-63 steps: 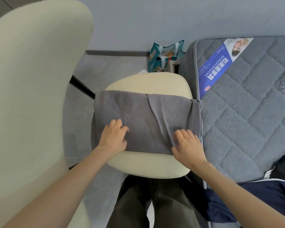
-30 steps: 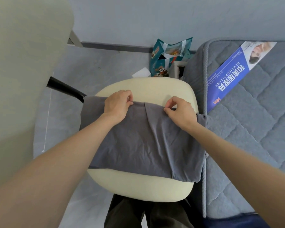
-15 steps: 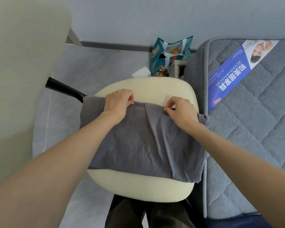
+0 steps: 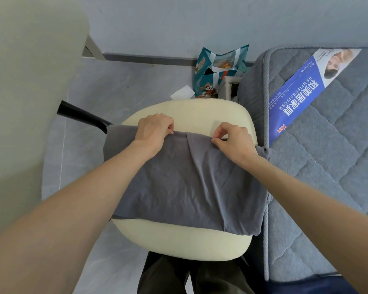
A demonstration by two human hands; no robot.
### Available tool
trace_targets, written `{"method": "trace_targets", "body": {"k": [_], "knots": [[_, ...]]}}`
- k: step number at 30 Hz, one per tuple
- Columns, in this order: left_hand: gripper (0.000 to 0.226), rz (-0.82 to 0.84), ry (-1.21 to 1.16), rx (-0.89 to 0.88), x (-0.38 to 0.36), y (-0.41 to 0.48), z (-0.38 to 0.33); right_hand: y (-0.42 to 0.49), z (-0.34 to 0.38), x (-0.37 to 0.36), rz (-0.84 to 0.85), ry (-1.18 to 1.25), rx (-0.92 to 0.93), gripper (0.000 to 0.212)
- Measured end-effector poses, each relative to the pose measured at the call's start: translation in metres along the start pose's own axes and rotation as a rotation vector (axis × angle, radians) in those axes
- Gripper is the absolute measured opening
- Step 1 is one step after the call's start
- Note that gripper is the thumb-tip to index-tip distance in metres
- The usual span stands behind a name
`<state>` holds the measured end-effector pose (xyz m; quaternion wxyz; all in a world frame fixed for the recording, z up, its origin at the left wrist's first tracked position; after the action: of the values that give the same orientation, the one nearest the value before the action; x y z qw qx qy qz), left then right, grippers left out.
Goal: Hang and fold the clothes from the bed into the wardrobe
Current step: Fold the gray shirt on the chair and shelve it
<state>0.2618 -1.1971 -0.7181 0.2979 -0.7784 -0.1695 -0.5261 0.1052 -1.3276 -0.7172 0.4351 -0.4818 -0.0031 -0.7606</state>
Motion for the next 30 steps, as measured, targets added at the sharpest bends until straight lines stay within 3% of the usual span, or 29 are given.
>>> {"method": "trace_targets", "body": {"k": [8,16,20,24,30], "knots": [[0.014,-0.018,0.016,0.000,0.006,0.000,0.004,0.002,0.006,-0.001,0.105,-0.033,0.068,0.002],[0.015,0.043,0.012,0.095,0.007,-0.005,0.008,0.004,-0.001,-0.001,0.061,-0.133,0.047,0.009],[0.013,0.014,-0.062,0.102,0.010,-0.011,-0.002,-0.003,-0.010,0.020,-0.124,-0.096,0.014,0.014],[0.029,0.010,-0.137,0.031,0.003,-0.021,-0.027,-0.027,-0.054,0.050,-0.273,-0.189,-0.183,0.021],[0.042,-0.099,-0.220,0.130,-0.016,-0.045,-0.038,-0.036,-0.079,0.051,-0.095,-0.208,-0.279,0.018]]}}
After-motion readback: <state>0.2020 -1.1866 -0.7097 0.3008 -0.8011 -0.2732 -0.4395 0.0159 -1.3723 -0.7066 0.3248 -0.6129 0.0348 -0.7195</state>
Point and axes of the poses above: each hand's wrist, its own y-axis towards the middle knuckle, its own x-axis out of the back of the hand, z = x × y, the point moved 8 cm from there along y, towards the middle knuckle, and after that the axes turned 4 degrees about -z, right-handed, at the moved point
